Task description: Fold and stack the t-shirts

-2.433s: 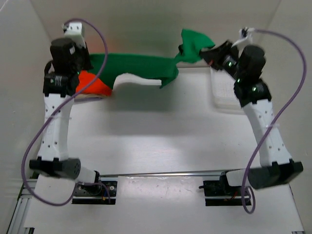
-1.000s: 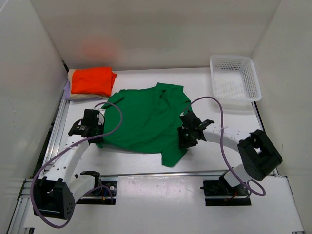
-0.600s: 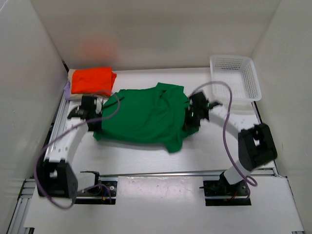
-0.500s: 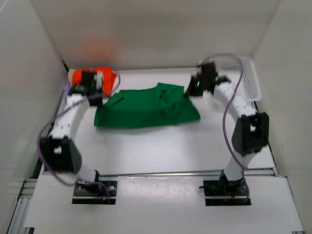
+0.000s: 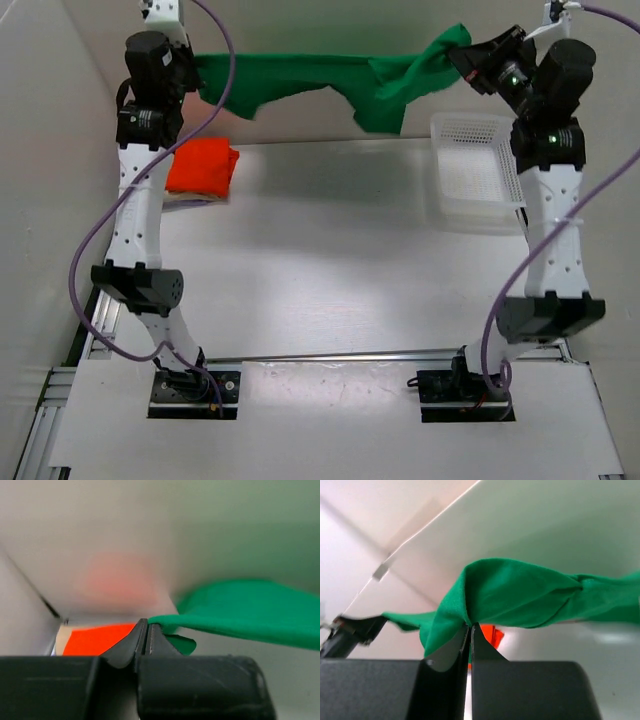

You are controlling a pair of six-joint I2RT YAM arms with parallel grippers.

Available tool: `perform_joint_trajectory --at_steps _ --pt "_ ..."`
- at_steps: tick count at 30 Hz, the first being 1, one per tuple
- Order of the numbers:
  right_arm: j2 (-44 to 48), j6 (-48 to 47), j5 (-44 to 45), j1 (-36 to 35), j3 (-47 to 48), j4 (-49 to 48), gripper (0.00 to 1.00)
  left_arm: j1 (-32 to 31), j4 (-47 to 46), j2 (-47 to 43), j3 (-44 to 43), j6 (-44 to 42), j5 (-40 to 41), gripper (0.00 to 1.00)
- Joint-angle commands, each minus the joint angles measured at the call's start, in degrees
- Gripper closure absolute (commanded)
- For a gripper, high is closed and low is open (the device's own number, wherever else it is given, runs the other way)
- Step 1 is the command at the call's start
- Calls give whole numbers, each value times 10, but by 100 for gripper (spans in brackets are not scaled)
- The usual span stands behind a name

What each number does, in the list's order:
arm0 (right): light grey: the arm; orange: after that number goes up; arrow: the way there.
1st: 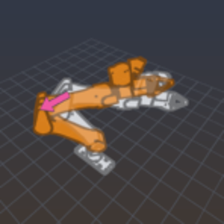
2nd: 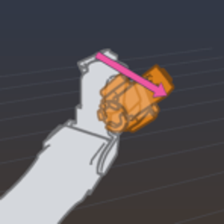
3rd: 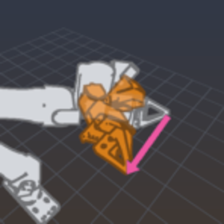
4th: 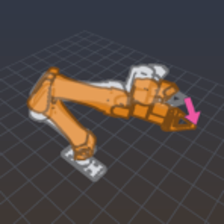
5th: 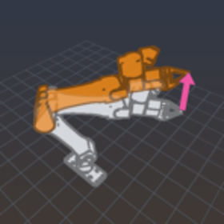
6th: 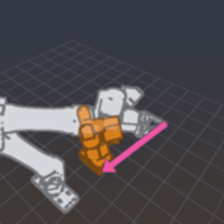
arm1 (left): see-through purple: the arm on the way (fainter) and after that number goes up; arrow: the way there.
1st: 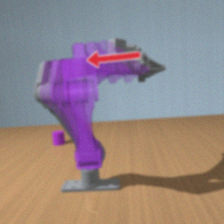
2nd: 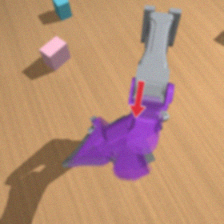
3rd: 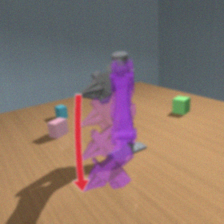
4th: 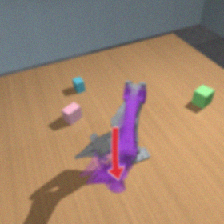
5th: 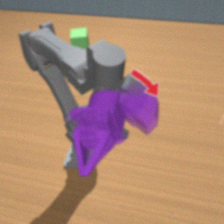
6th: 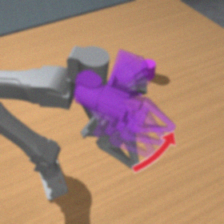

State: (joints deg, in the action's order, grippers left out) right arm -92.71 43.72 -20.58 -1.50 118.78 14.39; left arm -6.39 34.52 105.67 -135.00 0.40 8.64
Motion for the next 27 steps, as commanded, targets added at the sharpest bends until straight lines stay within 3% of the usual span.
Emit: perform_joint_trajectory --at_steps 1,8,9,13,16,20,22,27 --pt "53 -48 -7 -3 -147 19 100 -2 9 -41 106 -4 18 90" --pt "283 -87 70 -46 -538 66 100 -2 9 -164 407 -4 49 90" --pt "300 -94 77 -56 -635 71 98 -7 9 -194 448 -4 42 90" --pt "352 -79 107 -115 -849 85 92 -26 9 -253 679 -4 26 90" --pt "359 -30 119 -144 -961 85 90 -43 9 -278 797 -4 20 90" --pt "365 -10 124 -155 -1006 111 83 -43 9 -293 887 -4 8 90" --pt "370 -17 138 -161 -1006 142 73 -43 9 -313 922 -4 8 90" --pt "402 -36 137 -177 -987 228 66 -43 14 -361 972 -4 1 90"
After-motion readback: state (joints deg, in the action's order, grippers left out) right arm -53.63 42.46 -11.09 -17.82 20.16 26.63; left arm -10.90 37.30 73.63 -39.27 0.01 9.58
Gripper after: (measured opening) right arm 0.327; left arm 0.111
